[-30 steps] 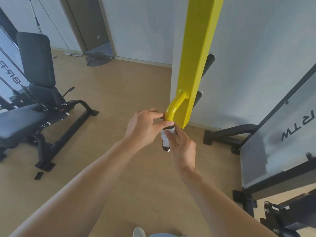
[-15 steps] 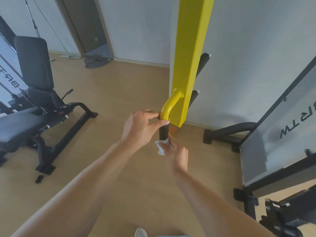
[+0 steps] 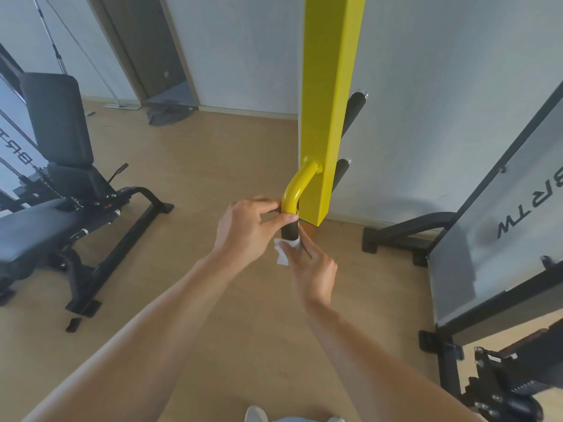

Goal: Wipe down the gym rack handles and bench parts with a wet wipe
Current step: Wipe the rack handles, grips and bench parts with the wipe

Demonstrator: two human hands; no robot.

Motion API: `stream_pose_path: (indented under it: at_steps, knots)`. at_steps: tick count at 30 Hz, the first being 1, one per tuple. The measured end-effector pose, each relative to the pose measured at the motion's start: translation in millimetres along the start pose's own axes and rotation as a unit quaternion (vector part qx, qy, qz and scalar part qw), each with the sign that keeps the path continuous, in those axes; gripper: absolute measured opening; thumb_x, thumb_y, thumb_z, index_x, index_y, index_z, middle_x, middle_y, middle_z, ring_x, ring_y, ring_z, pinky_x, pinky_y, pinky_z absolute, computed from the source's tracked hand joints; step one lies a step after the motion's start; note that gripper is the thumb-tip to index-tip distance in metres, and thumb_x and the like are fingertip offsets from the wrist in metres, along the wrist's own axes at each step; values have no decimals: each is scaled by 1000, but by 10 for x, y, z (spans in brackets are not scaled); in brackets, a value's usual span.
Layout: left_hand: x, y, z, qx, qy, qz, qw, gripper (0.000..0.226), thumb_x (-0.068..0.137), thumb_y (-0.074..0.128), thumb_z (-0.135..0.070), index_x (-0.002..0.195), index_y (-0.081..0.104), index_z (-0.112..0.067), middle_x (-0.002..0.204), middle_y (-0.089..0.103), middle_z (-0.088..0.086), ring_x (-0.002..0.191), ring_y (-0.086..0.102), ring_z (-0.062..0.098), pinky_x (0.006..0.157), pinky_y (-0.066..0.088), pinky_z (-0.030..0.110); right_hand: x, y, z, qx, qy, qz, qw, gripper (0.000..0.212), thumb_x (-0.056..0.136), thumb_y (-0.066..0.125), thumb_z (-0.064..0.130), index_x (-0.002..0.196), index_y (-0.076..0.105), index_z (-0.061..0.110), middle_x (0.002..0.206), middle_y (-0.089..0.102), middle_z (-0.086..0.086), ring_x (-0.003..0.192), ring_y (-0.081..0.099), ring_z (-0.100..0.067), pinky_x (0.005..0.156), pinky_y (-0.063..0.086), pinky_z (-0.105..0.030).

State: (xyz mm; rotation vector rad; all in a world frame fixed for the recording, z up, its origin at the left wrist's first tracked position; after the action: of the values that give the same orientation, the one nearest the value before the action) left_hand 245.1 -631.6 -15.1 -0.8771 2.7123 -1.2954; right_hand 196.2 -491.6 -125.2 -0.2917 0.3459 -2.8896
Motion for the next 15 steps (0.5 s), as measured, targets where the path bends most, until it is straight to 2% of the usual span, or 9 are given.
stream_pose_path:
  at_steps: [2,3,5,6,7,8,10,13,15]
  knots:
    - [-9,1,-3,-3,1,1,1000,23,82,70,-59,99,77,-45,80,65,-11,63,55,6,54,37,28,38,-59,186,60,-15,-24,998,42,87,72,46,120,55,66,64,59,6,58,47,-15,59,47,-29]
    - [-13,6,-8,-5,2,1,1000,22,82,70,-59,98,77,-46,80,66,-11,63,55,6,54,37,28,58,-78,209,73,-18,-29,997,41,87,72,46,122,58,61,61,56,6,57,44,-15,58,46,-29]
    - [-17,22,-16,-7,4,0,1000,24,82,70,-59,99,78,-43,79,65,-11,62,54,7,54,38,28,63,-35,97,21,-12,2,1000,31,87,71,46,117,67,50,63,60,10,58,49,-12,58,45,-27]
    - [-20,30,-20,-6,5,-2,1000,26,82,70,-59,100,78,-41,78,64,-10,60,53,8,53,37,29,49,25,-30,-27,4,40,999,19,87,70,45,105,70,46,64,63,13,60,53,-9,57,44,-25]
    - [-22,35,-21,-8,8,-5,1000,27,82,70,-59,100,78,-39,76,62,-10,59,51,9,53,36,29,23,84,-205,-62,38,79,994,7,85,71,44,92,69,44,64,65,15,62,55,-4,55,42,-23]
    - [-27,36,-20,-11,9,-8,1000,27,82,70,-59,99,79,-38,73,60,-11,57,49,9,52,34,29,-13,119,-394,-82,83,108,987,4,84,72,42,83,68,41,63,66,16,62,56,-2,52,39,-20]
    - [-43,44,-27,-17,13,-8,1000,26,83,70,-58,97,78,-37,69,57,-16,54,44,10,51,29,28,-94,110,-743,-81,176,136,971,11,83,73,36,72,69,37,62,68,15,60,60,-2,48,39,-17]
    - [-89,96,17,-43,1,22,999,22,88,68,-53,100,78,-38,66,55,-22,53,41,9,52,29,26,-287,198,-1036,-76,280,209,934,13,81,74,29,69,74,28,64,73,11,64,69,-5,56,48,-17]
    - [-132,125,126,-107,-21,50,993,20,93,64,-47,106,77,-38,75,66,-24,62,54,2,62,44,23,-400,317,-946,-36,279,241,929,9,79,71,29,74,76,23,69,75,10,70,72,-11,60,49,-21]
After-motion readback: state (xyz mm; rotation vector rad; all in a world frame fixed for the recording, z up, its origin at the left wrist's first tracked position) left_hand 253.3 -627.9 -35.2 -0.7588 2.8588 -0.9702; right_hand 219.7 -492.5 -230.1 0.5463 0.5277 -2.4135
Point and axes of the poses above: each hand's wrist, its own x-axis towards the middle knuckle, its own y-axis out of the palm, z = x × y, the point moved 9 cm from there along x, towards the middle knuckle
